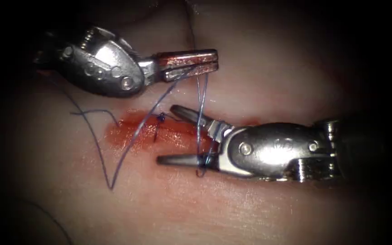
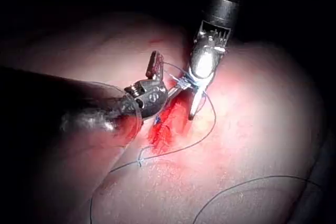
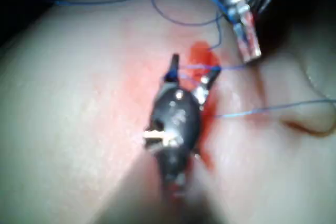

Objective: Wound Closure

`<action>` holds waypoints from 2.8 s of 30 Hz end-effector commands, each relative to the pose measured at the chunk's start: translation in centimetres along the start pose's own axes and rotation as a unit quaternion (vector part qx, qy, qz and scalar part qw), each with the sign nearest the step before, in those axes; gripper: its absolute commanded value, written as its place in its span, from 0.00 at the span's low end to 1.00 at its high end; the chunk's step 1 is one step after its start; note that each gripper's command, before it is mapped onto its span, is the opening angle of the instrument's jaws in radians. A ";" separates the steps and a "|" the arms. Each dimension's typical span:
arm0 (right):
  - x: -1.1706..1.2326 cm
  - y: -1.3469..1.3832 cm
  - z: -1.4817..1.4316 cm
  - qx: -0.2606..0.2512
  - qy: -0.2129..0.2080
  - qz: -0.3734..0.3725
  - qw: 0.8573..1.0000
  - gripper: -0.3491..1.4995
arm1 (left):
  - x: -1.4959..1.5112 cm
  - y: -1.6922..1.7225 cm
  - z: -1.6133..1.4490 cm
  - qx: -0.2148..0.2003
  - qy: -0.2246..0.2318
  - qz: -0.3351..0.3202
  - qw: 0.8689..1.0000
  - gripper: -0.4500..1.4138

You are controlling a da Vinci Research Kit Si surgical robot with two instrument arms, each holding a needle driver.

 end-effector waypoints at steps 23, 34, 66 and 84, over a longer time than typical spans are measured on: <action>0.14 -0.02 -0.03 0.000 0.067 0.008 0.998 0.48 | -0.93 0.73 0.20 -0.036 0.000 -0.022 0.999 0.00; 0.09 0.19 -0.21 -0.040 0.078 0.013 0.996 0.46 | -0.70 0.94 0.07 -0.042 0.006 -0.023 0.999 0.00; -0.41 0.40 0.01 -0.147 -0.004 0.210 0.967 0.42 | -0.17 1.23 -0.08 -0.052 0.017 -0.031 0.998 0.00; -0.58 0.65 0.08 -0.214 -0.016 0.242 0.946 0.43 | -0.17 1.23 -0.08 -0.051 0.016 -0.030 0.998 0.00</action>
